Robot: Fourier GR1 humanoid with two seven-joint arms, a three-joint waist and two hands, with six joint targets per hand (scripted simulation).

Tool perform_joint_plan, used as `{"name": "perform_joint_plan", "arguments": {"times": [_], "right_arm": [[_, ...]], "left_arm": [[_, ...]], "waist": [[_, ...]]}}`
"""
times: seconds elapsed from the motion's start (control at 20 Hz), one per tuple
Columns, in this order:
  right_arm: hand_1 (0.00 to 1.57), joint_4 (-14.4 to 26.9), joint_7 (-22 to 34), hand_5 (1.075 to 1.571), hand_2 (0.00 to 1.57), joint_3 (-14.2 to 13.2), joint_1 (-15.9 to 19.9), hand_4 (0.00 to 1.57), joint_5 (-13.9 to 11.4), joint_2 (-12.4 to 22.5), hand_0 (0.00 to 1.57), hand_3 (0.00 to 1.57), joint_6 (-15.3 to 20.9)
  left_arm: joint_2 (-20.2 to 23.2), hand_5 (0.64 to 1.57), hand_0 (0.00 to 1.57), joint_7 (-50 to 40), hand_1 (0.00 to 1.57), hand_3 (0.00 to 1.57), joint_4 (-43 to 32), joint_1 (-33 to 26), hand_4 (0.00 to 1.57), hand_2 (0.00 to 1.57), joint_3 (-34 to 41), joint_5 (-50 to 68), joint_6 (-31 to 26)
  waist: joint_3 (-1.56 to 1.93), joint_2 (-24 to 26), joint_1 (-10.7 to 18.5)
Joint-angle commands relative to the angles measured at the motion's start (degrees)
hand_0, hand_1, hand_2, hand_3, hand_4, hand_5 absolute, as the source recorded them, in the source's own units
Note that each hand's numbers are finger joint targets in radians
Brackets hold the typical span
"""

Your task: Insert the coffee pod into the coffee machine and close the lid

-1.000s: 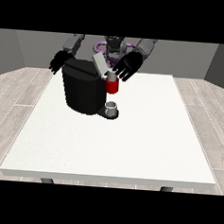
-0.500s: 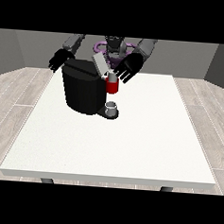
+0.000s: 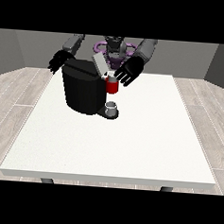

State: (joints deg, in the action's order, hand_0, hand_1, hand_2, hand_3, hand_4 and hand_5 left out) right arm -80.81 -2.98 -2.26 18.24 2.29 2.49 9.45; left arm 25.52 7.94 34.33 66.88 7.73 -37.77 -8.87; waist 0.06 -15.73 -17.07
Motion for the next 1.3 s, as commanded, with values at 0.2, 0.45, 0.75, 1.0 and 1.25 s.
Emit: {"name": "perform_joint_plan", "arguments": {"times": [0.2,0.45,0.75,1.0,1.25], "right_arm": [[0.0,3.41,-2.53,1.571,0.0,-1.86,1.04,0.36,-0.38,-0.72,0.0,0.0,2.32],[0.0,3.28,0.48,1.571,0.0,-1.76,0.93,0.4,-0.15,0.1,0.0,0.0,1.75],[0.0,3.05,-2.45,1.571,0.0,-0.96,1.0,0.48,0.3,-0.56,0.0,0.0,0.37],[0.0,3.34,-2.78,1.571,0.0,-1.94,0.29,0.47,0.79,0.59,0.0,0.0,-0.33],[0.0,4.9,-2.52,1.571,0.0,-1.8,-1.0,0.42,0.2,-0.61,0.0,0.0,1.25]], "left_arm": [[-1.4,1.571,1.11,0.79,1.11,0.98,1.54,0.29,0.41,1.15,-1.88,-1.85,0.52],[-2.92,1.571,1.06,-0.82,1.06,0.96,1.21,-0.8,0.37,1.12,-2.71,-2.84,0.73],[0.42,1.571,0.91,1.34,0.91,0.86,0.32,1.46,0.36,1.02,-1.82,-2.92,-1.26],[1.18,1.571,0.0,3.28,0.0,0.0,0.51,-0.48,0.0,0.0,-4.77,-5.66,-3.37],[-2.22,1.571,0.0,1.99,0.0,0.0,1.49,-2.69,0.0,0.0,-5.9,-7.0,-0.93]], "waist": [[-0.04,-0.52,2.65],[-0.05,2.29,3.05],[-0.05,-0.82,1.38],[-0.04,0.34,2.06],[-0.05,2.05,3.02]]}}
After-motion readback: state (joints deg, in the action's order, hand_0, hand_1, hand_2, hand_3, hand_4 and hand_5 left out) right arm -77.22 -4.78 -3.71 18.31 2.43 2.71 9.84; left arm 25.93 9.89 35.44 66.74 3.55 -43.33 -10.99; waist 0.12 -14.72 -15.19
